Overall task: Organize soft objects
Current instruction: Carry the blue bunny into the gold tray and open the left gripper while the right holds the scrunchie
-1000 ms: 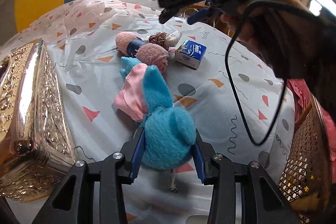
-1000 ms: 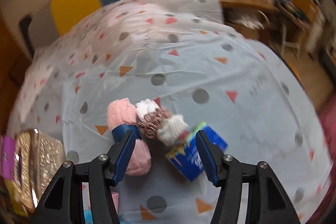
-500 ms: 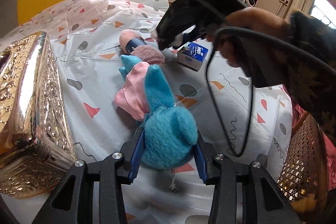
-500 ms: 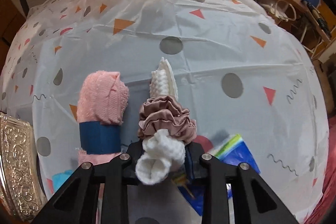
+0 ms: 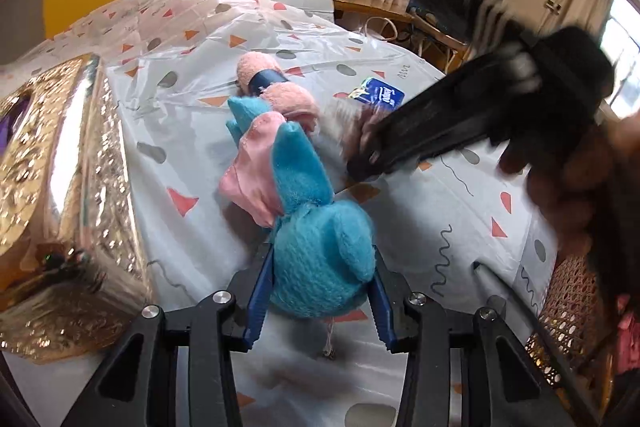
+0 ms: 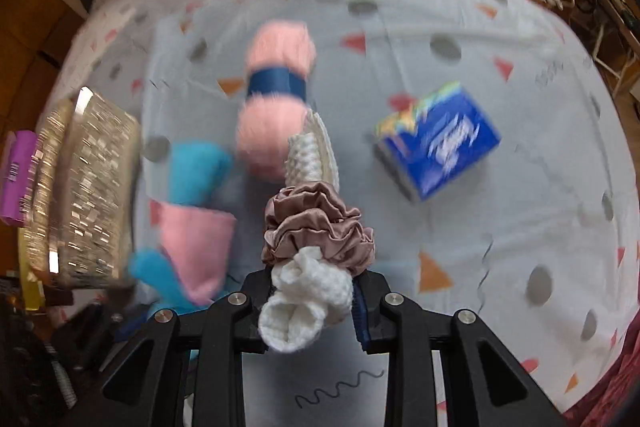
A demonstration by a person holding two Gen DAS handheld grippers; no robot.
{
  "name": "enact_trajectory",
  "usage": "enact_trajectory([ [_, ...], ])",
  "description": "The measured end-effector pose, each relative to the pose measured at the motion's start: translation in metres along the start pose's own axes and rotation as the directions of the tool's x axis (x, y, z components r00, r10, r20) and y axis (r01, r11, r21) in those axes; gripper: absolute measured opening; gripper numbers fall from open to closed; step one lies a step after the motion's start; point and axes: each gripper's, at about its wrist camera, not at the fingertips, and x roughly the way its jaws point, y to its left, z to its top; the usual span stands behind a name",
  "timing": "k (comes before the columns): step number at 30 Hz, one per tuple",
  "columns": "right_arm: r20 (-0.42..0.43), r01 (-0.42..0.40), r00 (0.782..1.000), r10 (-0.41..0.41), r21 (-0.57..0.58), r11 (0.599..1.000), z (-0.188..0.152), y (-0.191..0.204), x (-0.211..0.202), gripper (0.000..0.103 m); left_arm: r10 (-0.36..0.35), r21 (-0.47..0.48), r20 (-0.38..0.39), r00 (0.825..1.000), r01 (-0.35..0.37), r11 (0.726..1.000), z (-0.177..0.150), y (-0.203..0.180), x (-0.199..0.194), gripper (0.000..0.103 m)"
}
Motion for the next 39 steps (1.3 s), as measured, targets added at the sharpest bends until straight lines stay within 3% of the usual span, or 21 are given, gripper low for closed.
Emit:
enact_trajectory([
  [5, 0.087, -0.011, 0.996, 0.003, 0.096, 0.995, -0.009, -0.001, 0.009, 0.029, 0.03, 0.019, -0.009, 1.0, -0.03, 0.999, -0.007, -0.004, -0.005, 0.044],
  [12, 0.107, -0.053, 0.994, 0.039, 0.13, 0.99, -0.019, -0.007, 0.005, 0.029, 0.038, 0.006, 0.005, 0.999, -0.038, 0.999, 0.008, -0.007, -0.022, 0.043],
  [22, 0.108, -0.058, 0.993, 0.044, 0.125, 0.991, -0.015, -0.017, 0.003, 0.03, 0.052, 0.019, 0.051, 0.997, -0.053, 0.998, 0.049, -0.007, -0.049, 0.043],
  [26, 0.104, -0.032, 0.994, 0.022, 0.101, 0.994, -0.014, -0.01, 0.005, 0.031, 0.067, -0.016, 0.091, 0.994, -0.066, 0.998, 0.078, 0.002, -0.063, 0.042],
  [33, 0.102, 0.019, 0.994, -0.025, 0.054, 0.998, -0.011, 0.001, 0.009, 0.032, 0.124, -0.082, 0.206, 0.971, -0.109, 0.991, 0.117, 0.039, -0.109, 0.042],
  [39, 0.11, 0.03, 0.993, -0.034, 0.043, 0.999, -0.009, 0.003, 0.01, 0.032, 0.22, -0.183, 0.268, 0.938, -0.174, 0.968, 0.118, 0.097, -0.156, 0.042],
])
